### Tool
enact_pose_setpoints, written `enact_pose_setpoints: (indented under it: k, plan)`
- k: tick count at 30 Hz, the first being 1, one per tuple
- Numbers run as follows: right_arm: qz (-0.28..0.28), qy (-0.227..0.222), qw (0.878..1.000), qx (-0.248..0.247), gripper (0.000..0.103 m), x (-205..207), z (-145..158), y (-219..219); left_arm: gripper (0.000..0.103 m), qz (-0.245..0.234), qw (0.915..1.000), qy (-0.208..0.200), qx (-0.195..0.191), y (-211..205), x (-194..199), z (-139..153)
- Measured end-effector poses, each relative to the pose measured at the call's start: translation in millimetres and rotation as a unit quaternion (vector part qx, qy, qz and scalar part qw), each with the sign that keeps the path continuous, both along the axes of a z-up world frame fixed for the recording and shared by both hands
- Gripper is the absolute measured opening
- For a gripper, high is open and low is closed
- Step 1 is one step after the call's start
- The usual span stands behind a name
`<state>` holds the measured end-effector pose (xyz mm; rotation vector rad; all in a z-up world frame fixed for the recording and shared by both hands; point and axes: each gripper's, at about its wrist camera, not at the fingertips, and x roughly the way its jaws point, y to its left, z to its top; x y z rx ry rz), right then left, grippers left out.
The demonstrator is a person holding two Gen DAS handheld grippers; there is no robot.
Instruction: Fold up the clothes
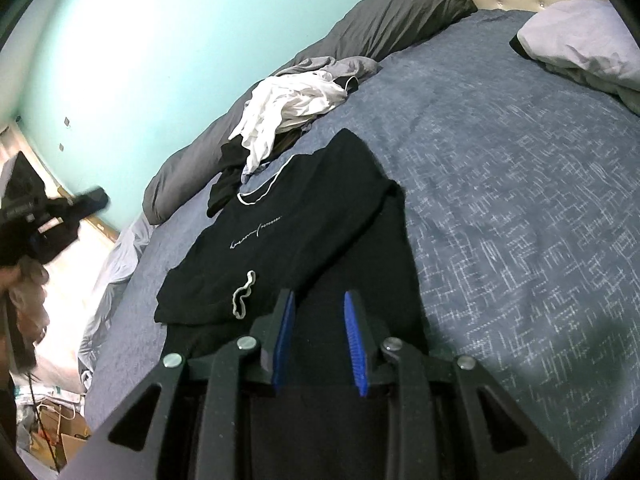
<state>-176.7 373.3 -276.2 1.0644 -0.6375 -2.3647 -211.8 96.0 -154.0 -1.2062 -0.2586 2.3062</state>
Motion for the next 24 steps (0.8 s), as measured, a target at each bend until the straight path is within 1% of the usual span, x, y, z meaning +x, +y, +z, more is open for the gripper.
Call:
enact_pose_setpoints:
  k: [2,4,6,10,12,14,17,19,22,24]
  plan:
    - [0.004,-0.001,1.0,-0.001,0.026,-0.6,0.5,-2.5,0.008,0.01,0.9999,-0.011,-0.008,-6.8,1.0,-12.7]
    - [0.01,-0.002,1.0,-0.002,0.031,-2.8,1.8,-7.3,0.008,0.02,0.9995,-0.016,-0.016,-17.8,2.6,-24.3]
    - [0.018,-0.005,1.0,-0.01,0.038,-6.4,3.3,-16.1,0.008,0.031,0.999,-0.022,-0.024,-31.8,3.7,-35.5]
    - [0.045,-0.009,0.999,-0.019,0.041,-15.7,4.7,-44.7,0.008,0.062,0.9965,-0.038,-0.041,-66.7,3.4,-60.4]
    - [0.063,-0.018,0.998,-0.022,0.046,-21.6,2.9,-62.6,0.008,0.077,0.9947,-0.047,-0.049,-84.2,2.6,-73.0]
    - [0.082,-0.027,0.996,-0.026,0.047,-27.5,0.9,-80.7,0.008,0.092,0.9925,-0.056,-0.057,-102.5,2.7,-85.5]
    - [0.109,-0.051,0.992,-0.03,0.048,-36.4,-7.4,-109.6,0.008,0.11,0.9893,-0.069,-0.066,-126.4,3.3,-103.0]
    - [0.118,-0.065,0.99,-0.032,0.048,-39.6,-13.6,-122.9,0.008,0.119,0.9873,-0.077,-0.071,-140.1,3.7,-113.9]
    - [0.128,-0.076,0.989,-0.018,0.049,-43.9,-21.0,-141.7,0.009,0.131,0.9844,-0.087,-0.078,-158.9,5.1,-128.4]
    - [0.131,-0.082,0.988,-0.012,0.056,-45.0,-26.3,-148.8,0.011,0.138,0.9825,-0.094,-0.083,-169.7,5.6,-137.3]
